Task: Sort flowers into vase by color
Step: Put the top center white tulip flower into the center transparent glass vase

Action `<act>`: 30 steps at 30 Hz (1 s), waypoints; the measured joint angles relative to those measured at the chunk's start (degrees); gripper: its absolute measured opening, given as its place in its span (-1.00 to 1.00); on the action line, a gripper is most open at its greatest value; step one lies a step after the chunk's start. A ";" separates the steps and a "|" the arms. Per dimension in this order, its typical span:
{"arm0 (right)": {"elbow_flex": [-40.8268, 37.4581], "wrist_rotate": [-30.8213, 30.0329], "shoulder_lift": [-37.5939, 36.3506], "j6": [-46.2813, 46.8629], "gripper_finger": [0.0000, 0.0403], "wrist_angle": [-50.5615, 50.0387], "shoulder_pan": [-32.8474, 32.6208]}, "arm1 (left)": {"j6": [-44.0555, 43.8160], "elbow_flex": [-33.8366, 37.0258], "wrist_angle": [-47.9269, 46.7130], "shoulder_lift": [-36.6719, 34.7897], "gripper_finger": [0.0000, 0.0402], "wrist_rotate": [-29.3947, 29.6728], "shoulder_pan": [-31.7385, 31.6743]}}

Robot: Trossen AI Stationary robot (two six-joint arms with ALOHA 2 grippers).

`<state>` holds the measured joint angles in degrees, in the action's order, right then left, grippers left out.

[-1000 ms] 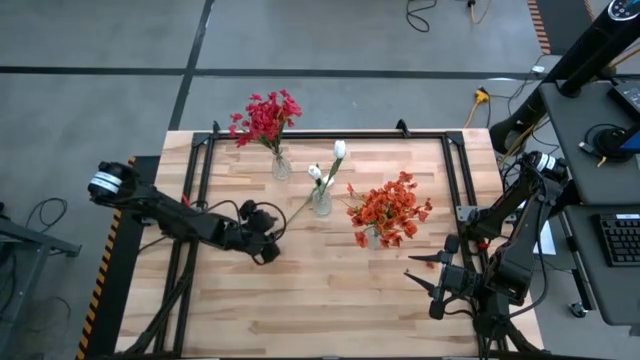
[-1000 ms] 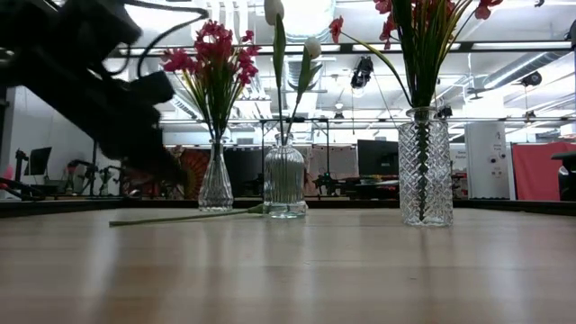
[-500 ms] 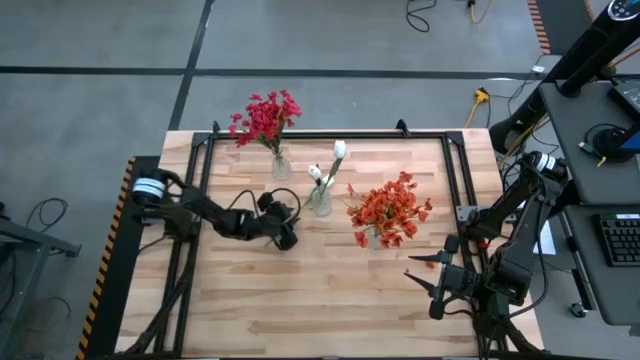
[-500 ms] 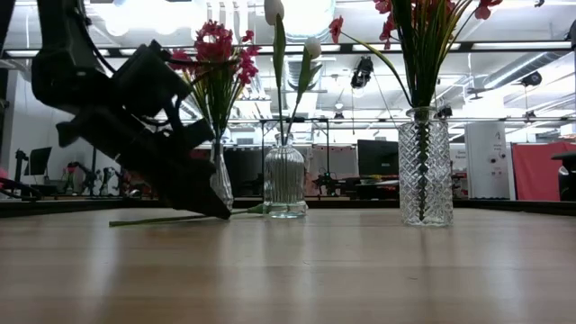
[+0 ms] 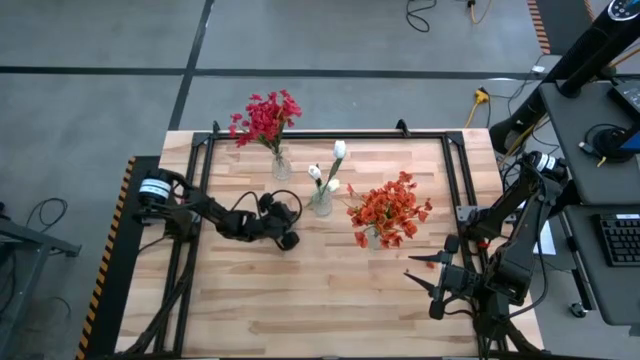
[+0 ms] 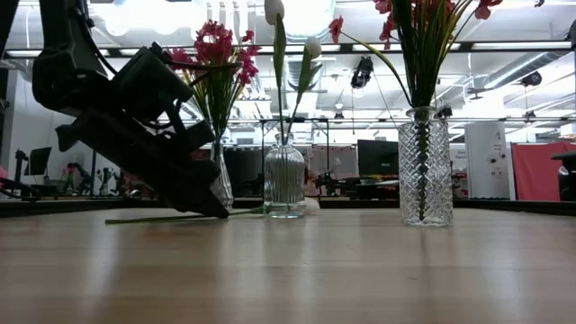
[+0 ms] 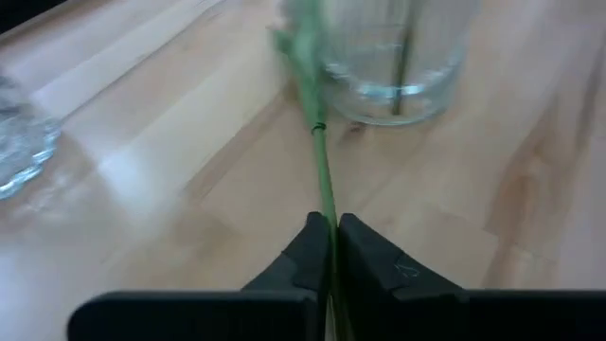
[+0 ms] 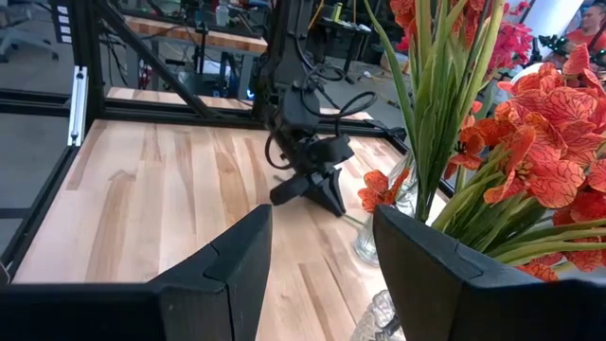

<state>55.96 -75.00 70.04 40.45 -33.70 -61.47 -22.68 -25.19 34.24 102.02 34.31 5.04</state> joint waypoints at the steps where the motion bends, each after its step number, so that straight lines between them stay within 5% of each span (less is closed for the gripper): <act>1: 0.00 0.00 0.00 0.00 -0.12 0.03 0.00 | -1.07 0.02 -0.23 0.02 -0.96 1.10 0.00; 14: 0.00 -0.02 0.00 0.02 -0.12 0.56 0.00 | -2.49 0.26 -6.16 -7.27 -1.00 6.74 0.22; 30: 0.00 -0.02 0.00 -0.07 -0.12 1.04 0.00 | -5.47 -1.95 -34.75 -32.89 -1.00 14.75 2.57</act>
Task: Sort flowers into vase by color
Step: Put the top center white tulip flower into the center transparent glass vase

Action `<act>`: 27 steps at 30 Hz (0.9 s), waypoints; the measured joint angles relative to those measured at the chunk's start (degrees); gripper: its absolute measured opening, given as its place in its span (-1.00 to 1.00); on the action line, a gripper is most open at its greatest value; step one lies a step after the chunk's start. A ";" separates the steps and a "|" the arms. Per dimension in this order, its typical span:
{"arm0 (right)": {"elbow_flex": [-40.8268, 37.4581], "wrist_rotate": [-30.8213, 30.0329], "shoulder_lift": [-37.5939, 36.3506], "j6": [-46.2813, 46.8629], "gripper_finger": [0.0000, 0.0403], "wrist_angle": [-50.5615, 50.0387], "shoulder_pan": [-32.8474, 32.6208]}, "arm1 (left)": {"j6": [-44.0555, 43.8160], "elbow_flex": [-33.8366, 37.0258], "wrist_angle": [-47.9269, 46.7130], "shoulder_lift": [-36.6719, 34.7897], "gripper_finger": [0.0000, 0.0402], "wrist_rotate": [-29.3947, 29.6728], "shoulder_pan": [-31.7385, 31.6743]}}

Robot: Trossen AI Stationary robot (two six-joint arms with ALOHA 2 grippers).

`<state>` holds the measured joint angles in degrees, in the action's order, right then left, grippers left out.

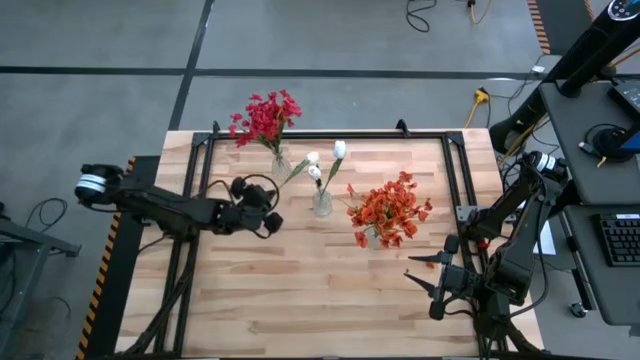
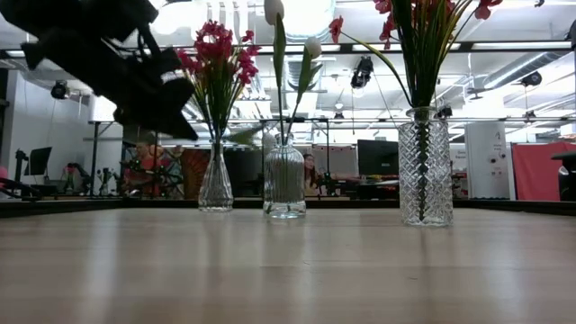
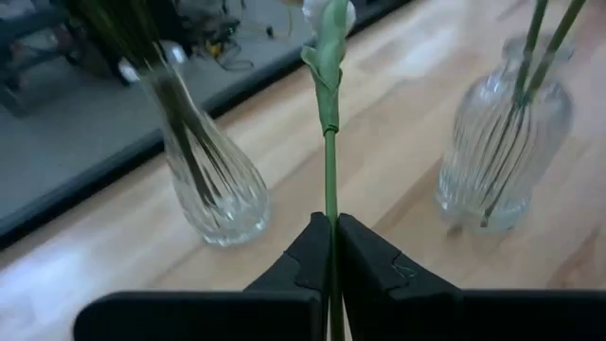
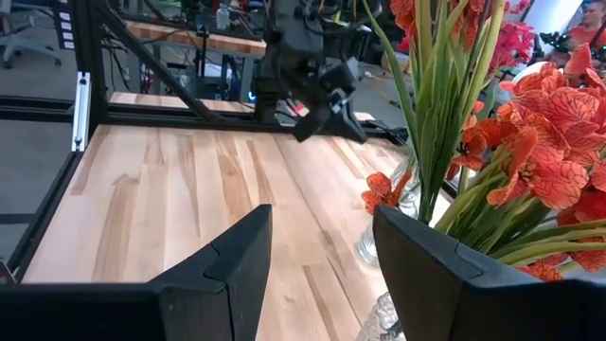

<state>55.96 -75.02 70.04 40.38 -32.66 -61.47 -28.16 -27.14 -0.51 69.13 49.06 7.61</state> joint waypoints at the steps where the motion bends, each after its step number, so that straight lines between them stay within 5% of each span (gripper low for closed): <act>1: 0.00 -0.02 0.00 -0.02 -0.12 0.04 0.02 | 0.21 -0.42 -1.12 -1.05 -1.00 1.08 0.53; 6: 0.00 0.00 0.00 -0.04 -0.12 0.09 0.00 | 2.51 -3.85 -7.84 -5.16 -1.00 7.11 3.29; 27: 0.00 0.02 0.26 -0.42 -0.12 0.02 0.01 | 4.74 -34.35 -44.18 -6.80 -1.00 14.97 9.91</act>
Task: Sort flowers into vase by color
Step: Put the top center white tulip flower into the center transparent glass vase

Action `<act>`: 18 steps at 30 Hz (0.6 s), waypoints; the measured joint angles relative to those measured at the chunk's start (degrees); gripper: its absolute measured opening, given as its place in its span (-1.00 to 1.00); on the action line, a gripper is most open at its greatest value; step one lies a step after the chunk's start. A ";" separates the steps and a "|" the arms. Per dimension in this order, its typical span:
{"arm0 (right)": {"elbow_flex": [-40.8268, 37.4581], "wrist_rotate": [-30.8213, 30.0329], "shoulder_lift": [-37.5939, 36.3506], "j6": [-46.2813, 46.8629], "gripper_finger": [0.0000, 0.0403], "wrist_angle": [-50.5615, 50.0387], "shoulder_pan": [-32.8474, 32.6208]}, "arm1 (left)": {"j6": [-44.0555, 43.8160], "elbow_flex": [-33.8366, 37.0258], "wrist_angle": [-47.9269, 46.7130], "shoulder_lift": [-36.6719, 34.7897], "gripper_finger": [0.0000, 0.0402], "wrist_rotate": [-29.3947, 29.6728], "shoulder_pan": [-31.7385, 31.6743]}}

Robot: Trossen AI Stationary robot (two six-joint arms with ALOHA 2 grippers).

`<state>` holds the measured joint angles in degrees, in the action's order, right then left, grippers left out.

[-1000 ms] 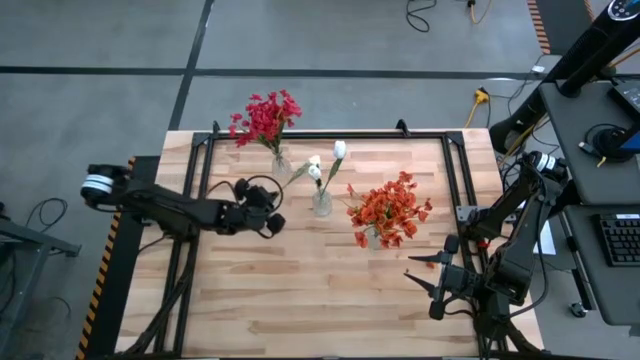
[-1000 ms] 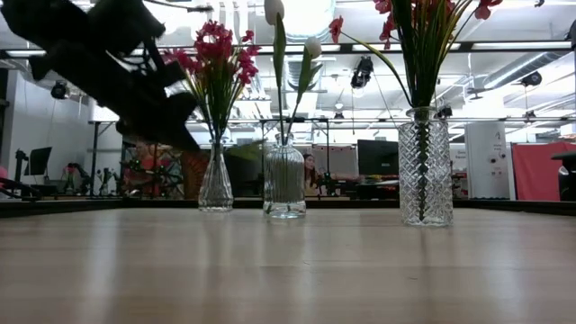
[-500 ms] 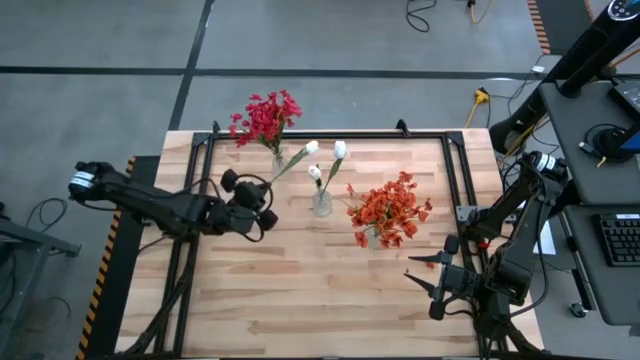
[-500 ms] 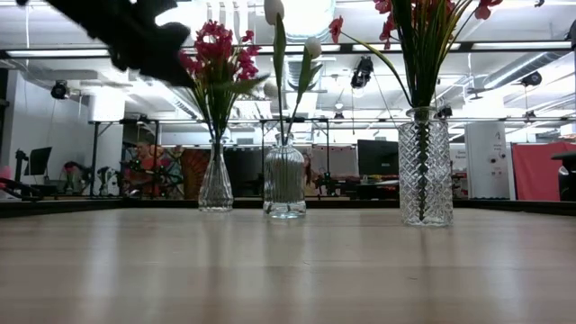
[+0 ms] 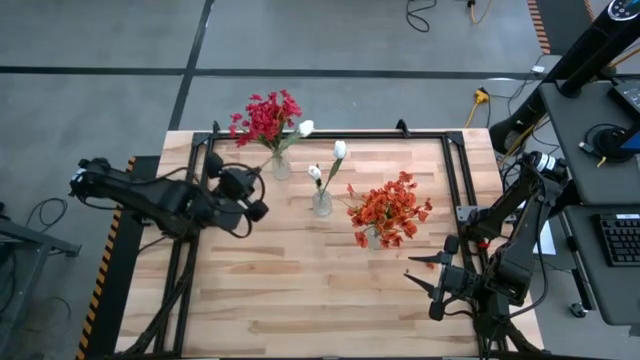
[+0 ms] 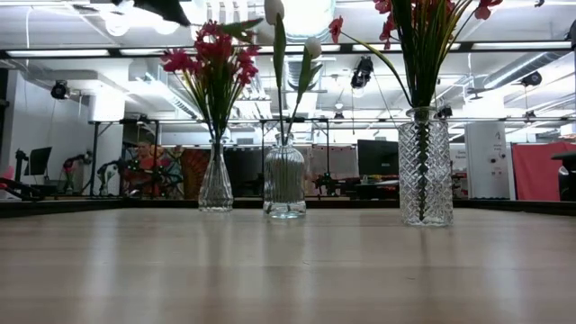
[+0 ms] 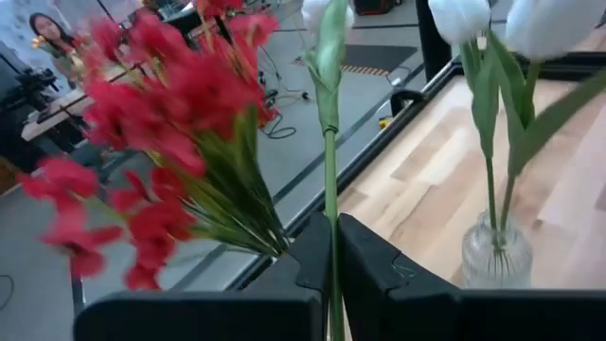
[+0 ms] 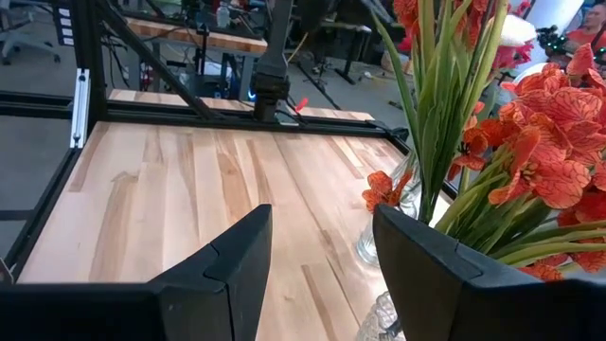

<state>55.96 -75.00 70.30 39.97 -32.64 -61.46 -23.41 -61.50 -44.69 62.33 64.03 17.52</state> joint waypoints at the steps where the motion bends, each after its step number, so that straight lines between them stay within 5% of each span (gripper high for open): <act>1: 0.00 0.00 0.00 0.01 -0.12 0.00 0.00 | 0.31 -1.33 -1.26 -0.04 -1.00 -0.02 0.08; 11: 0.00 0.00 0.00 -1.20 -0.12 0.17 -0.01 | 7.71 -13.68 -6.42 -0.63 -1.00 0.78 4.04; 18: 0.00 1.24 1.26 -2.52 -0.12 0.96 -0.45 | 8.08 -5.95 3.62 -2.40 -1.00 6.28 17.17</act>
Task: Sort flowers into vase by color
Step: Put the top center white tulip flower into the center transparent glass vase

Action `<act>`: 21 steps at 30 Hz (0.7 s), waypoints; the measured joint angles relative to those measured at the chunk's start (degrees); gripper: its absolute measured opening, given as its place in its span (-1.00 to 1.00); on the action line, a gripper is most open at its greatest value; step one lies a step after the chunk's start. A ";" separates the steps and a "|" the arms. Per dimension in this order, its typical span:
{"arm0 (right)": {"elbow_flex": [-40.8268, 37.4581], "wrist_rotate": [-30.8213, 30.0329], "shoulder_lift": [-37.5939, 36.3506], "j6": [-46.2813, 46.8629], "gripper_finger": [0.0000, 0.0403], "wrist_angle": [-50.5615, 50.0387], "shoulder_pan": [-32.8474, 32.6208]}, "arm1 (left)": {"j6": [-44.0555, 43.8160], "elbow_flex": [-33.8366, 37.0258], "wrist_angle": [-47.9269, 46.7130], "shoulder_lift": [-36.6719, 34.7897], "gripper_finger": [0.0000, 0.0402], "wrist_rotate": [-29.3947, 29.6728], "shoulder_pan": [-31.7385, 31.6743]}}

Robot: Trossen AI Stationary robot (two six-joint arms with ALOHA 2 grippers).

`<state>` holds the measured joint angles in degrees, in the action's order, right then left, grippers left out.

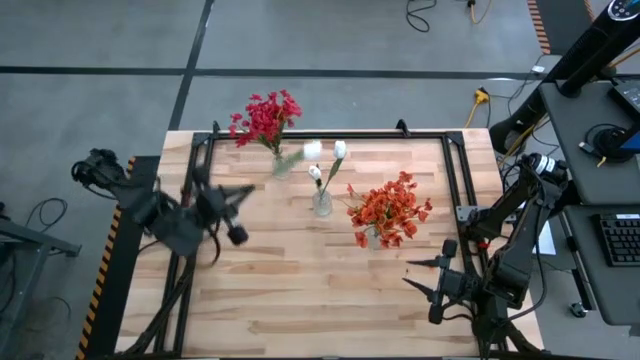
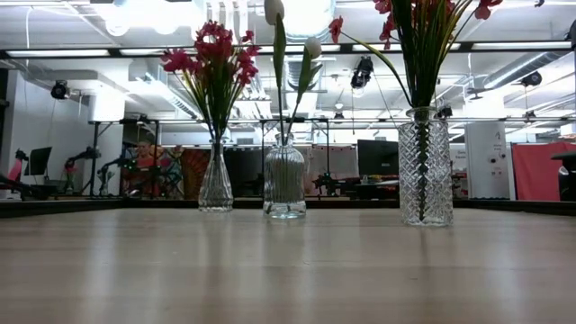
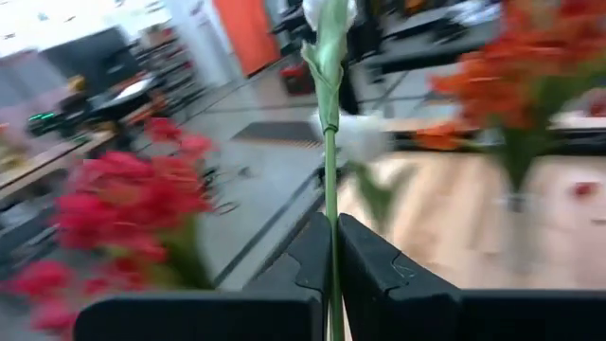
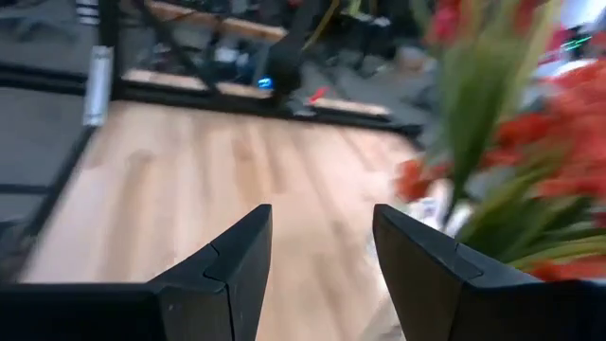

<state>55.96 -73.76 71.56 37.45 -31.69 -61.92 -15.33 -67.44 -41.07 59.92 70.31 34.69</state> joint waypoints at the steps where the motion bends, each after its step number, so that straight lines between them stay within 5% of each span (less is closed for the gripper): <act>1: 0.00 1.36 0.25 -0.06 -0.12 0.76 -0.08 | 0.58 2.03 3.44 0.00 -1.00 0.48 1.85; 6: 0.00 10.33 1.14 -3.46 -0.12 7.16 0.02 | 14.22 12.04 27.69 0.08 -1.00 -4.00 9.34; 14: 0.00 13.52 1.89 -22.47 -0.12 25.14 0.08 | 39.37 29.93 77.28 0.27 -1.00 -38.31 11.60; 21: 0.00 15.45 6.29 -47.63 -0.12 46.97 1.92 | 45.70 40.44 103.88 6.30 -1.00 -41.38 9.84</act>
<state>55.96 -58.30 77.85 -10.18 15.28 -60.00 30.37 -27.00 62.81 66.22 28.93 44.53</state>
